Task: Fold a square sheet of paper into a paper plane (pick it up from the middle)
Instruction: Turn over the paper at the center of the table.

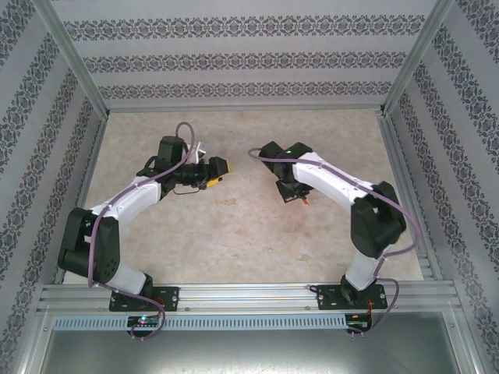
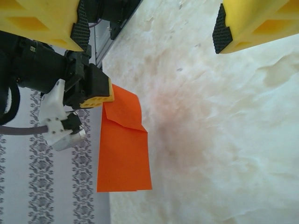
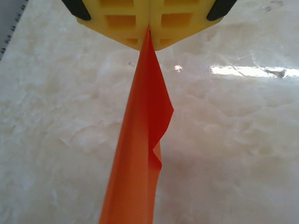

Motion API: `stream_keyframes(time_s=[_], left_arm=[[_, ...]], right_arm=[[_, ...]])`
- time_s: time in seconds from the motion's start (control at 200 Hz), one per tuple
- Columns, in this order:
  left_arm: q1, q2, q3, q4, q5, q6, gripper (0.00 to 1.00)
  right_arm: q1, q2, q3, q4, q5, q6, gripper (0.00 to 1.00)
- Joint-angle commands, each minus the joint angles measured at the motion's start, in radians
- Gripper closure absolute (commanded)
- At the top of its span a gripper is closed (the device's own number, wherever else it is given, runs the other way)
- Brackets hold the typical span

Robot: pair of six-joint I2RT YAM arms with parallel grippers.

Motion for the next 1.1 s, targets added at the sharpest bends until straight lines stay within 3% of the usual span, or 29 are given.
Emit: stream_keyframes(time_s=[0.0, 0.19, 0.33, 0.475, 0.704, 0.874, 1.094], left_arm=[[0.029, -0.070, -0.035, -0.103, -0.033, 0.065, 0.27], [0.048, -0.130, -0.072, -0.165, -0.024, 0.093, 0.24], [0.061, -0.181, -0.099, -0.221, -0.021, 0.114, 0.24], [0.066, -0.263, -0.141, -0.283, -0.051, 0.124, 0.24], [0.066, -0.246, -0.181, -0.233, -0.031, 0.097, 0.25], [0.058, -0.193, -0.144, -0.196, -0.031, 0.088, 0.28], [-0.047, -0.019, -0.009, -0.157, -0.064, 0.104, 0.41]], right_arm=[[0.064, 0.097, 0.081, -0.071, 0.054, -0.007, 0.98], [0.144, 0.256, 0.198, -0.043, -0.083, 0.008, 0.87], [0.172, 0.305, 0.231, 0.025, -0.188, 0.012, 0.76], [0.173, 0.309, 0.215, 0.111, -0.282, 0.022, 0.72], [0.132, 0.195, 0.090, 0.305, -0.459, 0.034, 0.59], [0.058, 0.035, -0.071, 0.486, -0.604, 0.068, 0.56], [-0.075, -0.110, -0.236, 0.556, -0.668, 0.063, 0.55]])
